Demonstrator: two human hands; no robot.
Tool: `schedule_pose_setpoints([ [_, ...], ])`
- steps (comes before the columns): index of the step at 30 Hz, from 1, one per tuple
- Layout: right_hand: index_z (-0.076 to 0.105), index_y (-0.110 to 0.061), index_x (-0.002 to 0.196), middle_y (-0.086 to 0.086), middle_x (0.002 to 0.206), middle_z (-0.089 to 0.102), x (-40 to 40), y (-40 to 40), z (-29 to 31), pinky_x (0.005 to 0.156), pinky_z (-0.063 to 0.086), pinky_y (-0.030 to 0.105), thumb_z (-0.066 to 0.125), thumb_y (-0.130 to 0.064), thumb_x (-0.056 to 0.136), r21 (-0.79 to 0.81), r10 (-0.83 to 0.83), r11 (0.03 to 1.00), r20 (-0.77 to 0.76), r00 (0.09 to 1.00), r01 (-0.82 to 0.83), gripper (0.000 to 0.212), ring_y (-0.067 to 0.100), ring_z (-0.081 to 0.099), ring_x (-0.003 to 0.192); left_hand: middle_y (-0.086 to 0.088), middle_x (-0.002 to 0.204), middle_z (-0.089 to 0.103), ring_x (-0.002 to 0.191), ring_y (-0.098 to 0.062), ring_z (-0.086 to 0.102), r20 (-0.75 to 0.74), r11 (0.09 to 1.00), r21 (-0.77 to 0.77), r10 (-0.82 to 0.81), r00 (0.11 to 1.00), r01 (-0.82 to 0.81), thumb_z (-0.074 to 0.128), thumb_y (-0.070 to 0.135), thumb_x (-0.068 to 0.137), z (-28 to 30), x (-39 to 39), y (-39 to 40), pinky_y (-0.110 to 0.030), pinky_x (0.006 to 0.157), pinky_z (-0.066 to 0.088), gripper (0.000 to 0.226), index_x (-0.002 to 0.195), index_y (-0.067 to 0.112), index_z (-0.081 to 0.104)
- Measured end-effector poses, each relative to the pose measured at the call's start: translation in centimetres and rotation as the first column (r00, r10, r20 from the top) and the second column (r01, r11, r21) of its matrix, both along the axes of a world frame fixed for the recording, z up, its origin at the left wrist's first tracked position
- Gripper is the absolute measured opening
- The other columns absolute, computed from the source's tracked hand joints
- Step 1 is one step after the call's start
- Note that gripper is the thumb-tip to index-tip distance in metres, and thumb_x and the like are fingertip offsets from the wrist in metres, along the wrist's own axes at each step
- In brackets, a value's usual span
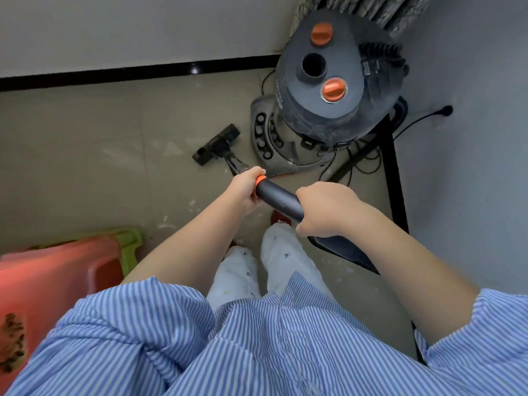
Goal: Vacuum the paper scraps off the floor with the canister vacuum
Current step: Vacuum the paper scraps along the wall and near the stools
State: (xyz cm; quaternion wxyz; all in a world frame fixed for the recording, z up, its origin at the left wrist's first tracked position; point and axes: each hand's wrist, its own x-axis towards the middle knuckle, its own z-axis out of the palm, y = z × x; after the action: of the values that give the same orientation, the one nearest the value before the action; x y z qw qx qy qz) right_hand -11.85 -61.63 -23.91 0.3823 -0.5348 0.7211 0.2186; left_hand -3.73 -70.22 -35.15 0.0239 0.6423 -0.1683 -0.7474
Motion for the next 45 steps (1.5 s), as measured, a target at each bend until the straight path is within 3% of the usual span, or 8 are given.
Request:
schedule_pose_setpoints([
  [3,0.047,-0.014,0.084,-0.004,0.067,0.043,-0.1,1.4,-0.3,0.045,0.029,0.025,0.059,-0.025,0.079,0.021,-0.102,0.995,0.038,0.994,0.101,0.017,0.015,0.045,0.06,-0.007,0.067,0.046,0.056,-0.016,0.047,0.039,0.994,0.012,-0.108,0.993,0.108,0.051,0.011,0.092,0.1,-0.6,1.1,-0.016,0.037,0.044,0.016,0.077,0.011,0.044],
  [6,0.044,-0.016,0.075,-0.003,0.066,0.044,-0.2,2.7,0.1,0.045,0.028,0.025,0.059,-0.024,0.078,0.032,-0.122,0.992,0.056,0.991,0.12,0.017,0.014,0.043,0.058,-0.007,0.067,0.043,0.056,-0.016,0.044,0.042,0.985,0.044,-0.171,0.984,0.17,0.047,0.009,0.093,0.5,-0.8,2.2,-0.027,0.049,0.042,0.019,0.074,0.01,0.042],
  [10,0.035,-0.019,0.065,-0.003,0.066,0.044,-0.1,3.6,0.9,0.045,0.027,0.025,0.059,-0.027,0.079,0.049,-0.099,0.994,0.054,0.994,0.096,0.03,0.016,0.044,0.059,-0.007,0.068,0.043,0.058,-0.016,0.045,0.049,0.968,0.105,-0.234,0.971,0.228,0.046,0.011,0.094,1.2,-0.6,3.3,-0.026,0.053,0.041,0.02,0.074,0.01,0.041],
  [20,0.04,-0.017,0.069,-0.003,0.066,0.042,1.1,6.0,1.4,0.045,0.025,0.024,0.059,-0.032,0.08,0.085,-0.084,0.993,0.05,0.995,0.079,0.027,0.013,0.042,0.057,-0.008,0.068,0.045,0.058,-0.016,0.046,0.046,0.939,0.149,-0.32,0.946,0.31,0.047,0.002,0.09,1.3,0.4,5.7,-0.024,0.054,0.042,0.02,0.071,0.007,0.042],
  [27,0.037,-0.017,0.066,-0.003,0.066,0.042,2.1,3.8,1.6,0.046,0.027,0.024,0.061,-0.03,0.078,0.047,0.017,0.999,0.041,0.999,-0.019,0.03,0.018,0.045,0.063,-0.009,0.069,0.046,0.057,-0.017,0.047,0.065,0.977,0.101,-0.195,0.979,0.188,0.049,0.001,0.087,1.3,1.8,4.2,-0.027,0.053,0.044,0.012,0.079,0.008,0.043],
  [33,0.049,-0.013,0.084,-0.002,0.066,0.043,5.1,-0.1,0.3,0.045,0.029,0.024,0.061,-0.029,0.078,-0.023,0.112,0.994,0.072,0.991,-0.111,0.021,0.02,0.048,0.067,-0.009,0.071,0.047,0.058,-0.017,0.047,0.116,0.997,0.036,-0.076,0.99,0.072,0.051,0.002,0.088,0.7,5.8,0.4,-0.027,0.05,0.043,0.009,0.094,0.006,0.044],
  [38,0.052,-0.013,0.092,0.001,0.079,0.05,9.1,-3.8,-2.1,0.048,0.03,0.026,0.061,-0.029,0.08,-0.064,0.173,0.984,0.138,0.975,-0.166,0.022,0.021,0.049,0.071,-0.008,0.07,0.046,0.059,-0.017,0.046,0.201,0.999,-0.028,0.024,0.979,-0.019,0.053,0.002,0.087,-0.7,11.0,-3.1,-0.028,0.05,0.04,0.018,0.103,0.006,0.044],
  [45,0.042,-0.017,0.09,0.0,0.08,0.046,14.4,-9.3,-5.0,0.058,0.035,0.028,0.062,-0.03,0.08,-0.093,0.303,0.952,0.191,0.934,-0.29,0.025,0.022,0.048,0.074,-0.009,0.071,0.047,0.06,-0.018,0.047,0.282,0.981,-0.066,0.192,0.94,-0.181,0.056,0.005,0.087,-2.8,17.7,-7.0,-0.032,0.059,0.046,0.012,0.092,0.008,0.045],
])
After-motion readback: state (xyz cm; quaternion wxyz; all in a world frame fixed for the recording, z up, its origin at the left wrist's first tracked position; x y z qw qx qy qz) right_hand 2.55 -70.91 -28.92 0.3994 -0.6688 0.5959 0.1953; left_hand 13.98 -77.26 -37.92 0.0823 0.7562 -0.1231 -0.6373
